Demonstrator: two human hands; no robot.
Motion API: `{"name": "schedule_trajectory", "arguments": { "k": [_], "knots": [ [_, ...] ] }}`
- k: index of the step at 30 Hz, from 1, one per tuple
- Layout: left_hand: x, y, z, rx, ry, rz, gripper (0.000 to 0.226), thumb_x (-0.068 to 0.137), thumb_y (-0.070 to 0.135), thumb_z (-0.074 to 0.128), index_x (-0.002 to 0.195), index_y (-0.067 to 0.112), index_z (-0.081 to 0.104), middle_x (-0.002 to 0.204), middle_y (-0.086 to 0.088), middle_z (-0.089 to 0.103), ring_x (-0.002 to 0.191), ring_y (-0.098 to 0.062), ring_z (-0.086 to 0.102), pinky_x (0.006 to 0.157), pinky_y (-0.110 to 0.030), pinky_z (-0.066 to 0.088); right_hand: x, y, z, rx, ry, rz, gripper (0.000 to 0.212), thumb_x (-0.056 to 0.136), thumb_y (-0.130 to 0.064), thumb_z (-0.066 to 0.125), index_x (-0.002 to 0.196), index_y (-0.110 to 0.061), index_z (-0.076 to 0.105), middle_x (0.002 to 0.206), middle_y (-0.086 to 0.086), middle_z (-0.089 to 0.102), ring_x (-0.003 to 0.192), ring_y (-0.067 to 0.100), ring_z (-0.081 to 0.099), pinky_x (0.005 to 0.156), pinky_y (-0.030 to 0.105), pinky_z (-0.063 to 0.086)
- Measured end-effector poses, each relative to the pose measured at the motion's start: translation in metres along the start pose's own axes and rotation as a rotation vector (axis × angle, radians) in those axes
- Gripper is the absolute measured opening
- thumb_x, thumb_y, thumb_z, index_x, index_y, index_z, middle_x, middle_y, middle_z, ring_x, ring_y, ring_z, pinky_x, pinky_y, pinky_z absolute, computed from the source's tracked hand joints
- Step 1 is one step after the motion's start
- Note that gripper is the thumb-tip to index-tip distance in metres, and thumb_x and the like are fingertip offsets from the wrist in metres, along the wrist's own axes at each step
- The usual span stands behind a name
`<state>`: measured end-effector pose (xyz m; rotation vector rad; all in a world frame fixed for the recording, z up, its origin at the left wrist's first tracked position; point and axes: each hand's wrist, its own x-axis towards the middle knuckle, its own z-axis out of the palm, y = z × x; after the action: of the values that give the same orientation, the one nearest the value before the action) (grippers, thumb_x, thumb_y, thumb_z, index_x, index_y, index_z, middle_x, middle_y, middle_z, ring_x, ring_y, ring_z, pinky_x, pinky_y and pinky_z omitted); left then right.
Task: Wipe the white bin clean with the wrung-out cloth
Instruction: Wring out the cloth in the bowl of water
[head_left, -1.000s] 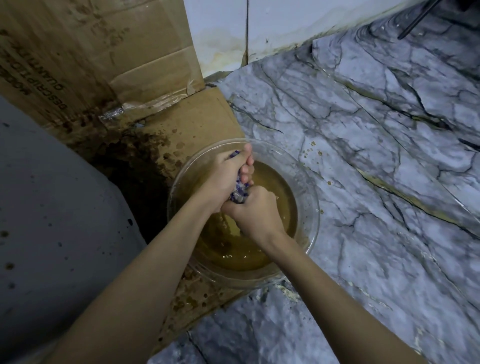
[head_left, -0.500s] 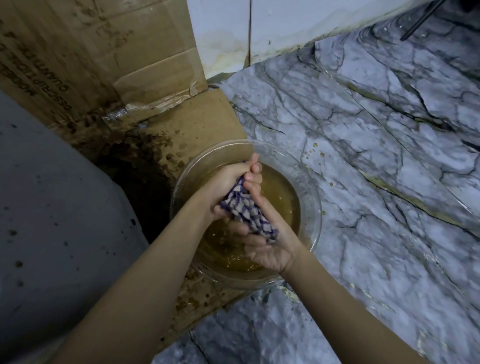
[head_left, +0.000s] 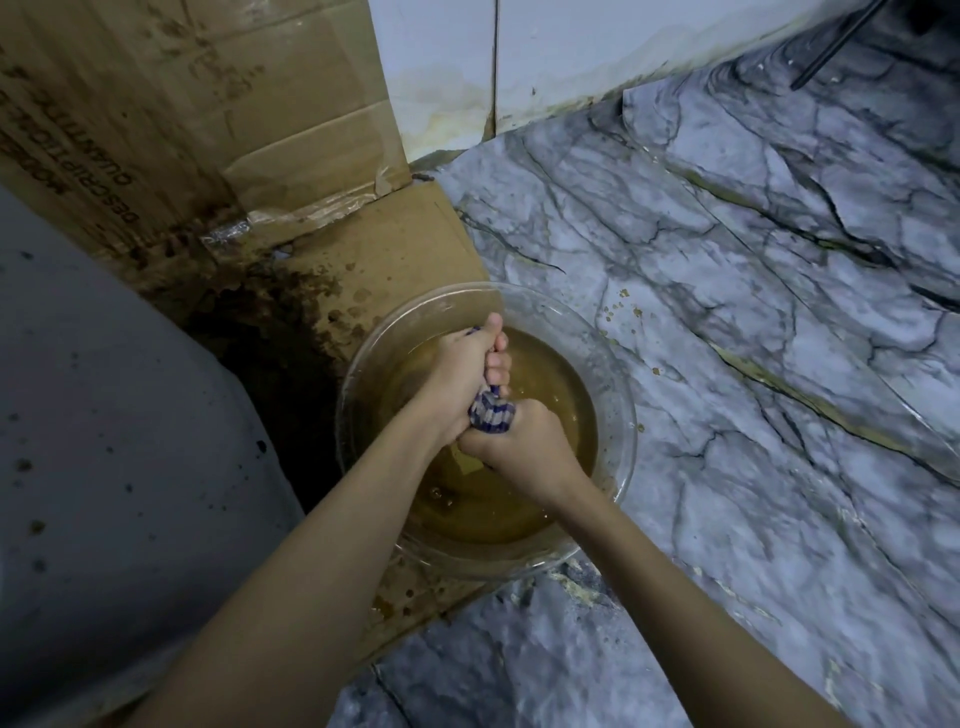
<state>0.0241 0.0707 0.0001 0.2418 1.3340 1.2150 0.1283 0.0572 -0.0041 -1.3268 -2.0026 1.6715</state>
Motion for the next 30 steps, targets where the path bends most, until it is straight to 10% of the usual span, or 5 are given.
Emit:
{"name": "schedule_trajectory", "arguments": {
  "k": [3,6,13,20,30],
  "knots": [
    [-0.005,0.006,0.000,-0.102,0.012,0.021,0.032,0.098,0.030,0.045,0.074,0.011,0.052,0.057,0.000,0.051,0.049,-0.010,0.052,0.053,-0.023,0.048,0.002,-0.001,-0.009,-0.126,0.005,0.018,0.015,0.077,-0.020,0.068,0.078,-0.018,0.054,0.062,-0.006,0.060,0.053,0.004,0.054,0.054,0.020,0.044],
    [-0.011,0.015,0.002,-0.121,-0.010,0.037,0.032,0.098,0.037,0.041,0.106,0.011,0.058,0.090,-0.003,0.065,0.081,-0.016,0.061,0.076,-0.032,0.051,-0.001,0.004,-0.016,0.165,0.095,0.076,0.050,0.078,-0.019,0.072,0.116,-0.019,0.040,0.095,0.000,0.062,0.071,0.013,0.062,0.064,0.030,0.052],
    [-0.023,0.005,-0.010,-0.018,-0.112,-0.096,0.058,0.082,0.021,0.068,0.134,0.018,0.042,0.120,-0.011,0.062,0.104,-0.028,0.063,0.083,-0.042,0.054,-0.005,-0.011,-0.033,0.580,0.405,0.212,0.024,0.088,-0.025,0.060,0.067,-0.017,0.070,0.075,0.005,0.071,0.073,0.020,0.065,0.068,0.034,0.051],
    [-0.039,0.018,0.003,-0.027,0.032,0.063,0.061,0.082,-0.005,0.064,0.136,0.016,0.044,0.120,-0.010,0.063,0.098,-0.021,0.066,0.072,-0.030,0.057,-0.012,-0.025,-0.058,0.737,0.341,0.136,0.034,0.088,-0.022,0.064,0.119,-0.016,0.052,0.118,0.011,0.062,0.107,0.025,0.061,0.092,0.042,0.051],
    [-0.131,0.094,0.045,0.102,0.073,0.265,0.056,0.091,0.051,0.048,0.141,0.035,0.030,0.133,-0.002,0.051,0.112,-0.027,0.055,0.094,-0.053,0.047,-0.063,-0.130,-0.103,0.137,0.127,-0.323,0.043,0.091,-0.007,0.058,0.124,-0.027,0.039,0.114,0.008,0.054,0.093,0.020,0.062,0.078,0.031,0.055]
  ]
}}
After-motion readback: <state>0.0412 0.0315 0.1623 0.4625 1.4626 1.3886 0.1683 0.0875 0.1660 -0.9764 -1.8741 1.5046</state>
